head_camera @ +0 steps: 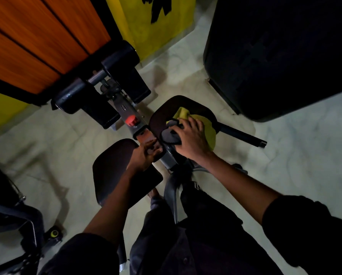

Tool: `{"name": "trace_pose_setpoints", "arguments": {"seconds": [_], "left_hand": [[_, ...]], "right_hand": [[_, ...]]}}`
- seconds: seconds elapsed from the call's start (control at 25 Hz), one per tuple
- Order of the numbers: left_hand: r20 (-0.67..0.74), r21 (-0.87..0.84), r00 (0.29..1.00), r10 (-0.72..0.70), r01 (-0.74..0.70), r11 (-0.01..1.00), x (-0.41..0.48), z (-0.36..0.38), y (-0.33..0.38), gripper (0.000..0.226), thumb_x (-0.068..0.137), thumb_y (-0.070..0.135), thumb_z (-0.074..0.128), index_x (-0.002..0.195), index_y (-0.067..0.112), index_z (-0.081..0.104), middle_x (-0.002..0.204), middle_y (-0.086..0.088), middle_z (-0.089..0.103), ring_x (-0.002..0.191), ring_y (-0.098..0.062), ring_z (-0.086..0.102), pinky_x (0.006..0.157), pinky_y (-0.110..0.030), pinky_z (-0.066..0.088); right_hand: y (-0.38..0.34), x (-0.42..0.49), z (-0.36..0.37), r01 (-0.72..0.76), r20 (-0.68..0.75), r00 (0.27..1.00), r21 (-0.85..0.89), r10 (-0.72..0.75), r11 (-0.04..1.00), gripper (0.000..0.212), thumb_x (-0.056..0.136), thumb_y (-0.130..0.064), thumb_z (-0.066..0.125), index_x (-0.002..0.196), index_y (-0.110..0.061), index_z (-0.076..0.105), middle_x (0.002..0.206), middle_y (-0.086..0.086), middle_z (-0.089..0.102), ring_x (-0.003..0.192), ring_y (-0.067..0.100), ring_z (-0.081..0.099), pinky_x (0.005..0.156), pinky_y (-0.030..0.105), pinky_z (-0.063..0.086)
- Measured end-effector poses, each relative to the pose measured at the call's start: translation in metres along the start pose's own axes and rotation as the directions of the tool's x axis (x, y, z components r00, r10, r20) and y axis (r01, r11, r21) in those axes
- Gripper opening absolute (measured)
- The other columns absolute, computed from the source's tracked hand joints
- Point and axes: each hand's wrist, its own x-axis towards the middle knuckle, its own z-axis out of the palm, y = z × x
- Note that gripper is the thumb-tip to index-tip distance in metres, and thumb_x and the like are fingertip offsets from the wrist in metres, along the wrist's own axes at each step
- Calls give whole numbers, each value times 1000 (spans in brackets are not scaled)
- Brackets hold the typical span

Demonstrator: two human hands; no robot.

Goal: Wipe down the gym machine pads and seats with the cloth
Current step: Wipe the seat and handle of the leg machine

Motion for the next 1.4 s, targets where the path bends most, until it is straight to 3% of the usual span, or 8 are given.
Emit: {"name": "trace_pose_setpoints", "arguments": {"seconds": [0.16,0.28,0.52,0.68,0.88,1.08,1.28,1.4], "left_hand": [[-150,184,986,-75,102,978,5,-8,-21,50,90,36,54,133,10,59,140,-15,53,132,-35,47,113,-51,31],[-161,165,981,-107,133,977,-5,-15,-39,56,97,43,46,139,7,52,148,-17,45,142,-31,35,116,-44,27],[-126,131,988,-93,110,985,-2,-19,-38,66,90,47,37,142,9,50,152,-17,41,143,-30,35,116,-42,27],[-215,-15,972,-98,96,995,1,-15,-50,48,94,28,38,129,3,58,134,-21,57,128,-37,50,108,-50,38],[-309,-68,942,-135,120,990,6,-14,-42,26,87,15,45,101,4,64,103,-18,67,97,-38,62,85,-44,49],[-267,-107,954,-133,107,988,11,-12,-50,44,80,21,40,110,1,65,113,-20,67,108,-37,60,98,-46,45],[-297,-180,935,-194,145,973,14,-12,-45,36,85,14,46,113,2,65,115,-18,66,108,-35,59,98,-42,45],[-311,-192,923,-225,170,966,20,-12,-35,38,86,10,48,117,-4,64,122,-23,63,116,-38,56,102,-41,41]], "right_hand": [[-8,57,-13,21,232,973,-35,-12,999,66,69,-39,66,134,-38,55,137,8,52,130,34,43,104,49,30],[-19,90,-16,7,369,929,-78,22,997,70,73,-39,65,141,-38,49,143,10,46,135,37,39,107,52,29],[-46,74,-10,251,484,859,-119,-164,961,68,74,-40,64,140,-38,48,141,10,46,130,34,45,106,51,33],[-73,91,-2,210,467,877,-153,-116,966,64,75,-40,64,137,-40,52,137,7,49,128,33,46,103,48,35],[-69,77,-3,215,463,880,-177,-111,960,61,72,-46,68,131,-39,55,133,7,50,122,34,51,98,46,40],[-69,68,2,176,417,905,-193,-82,965,58,69,-43,68,126,-40,59,127,3,53,117,32,54,94,46,43],[-71,105,18,219,473,875,-188,-107,958,65,68,-41,67,132,-41,55,126,5,52,119,32,52,94,45,44],[-69,143,30,201,515,851,-133,-106,971,69,70,-52,67,137,-43,50,135,6,48,130,32,44,102,46,37]]}}
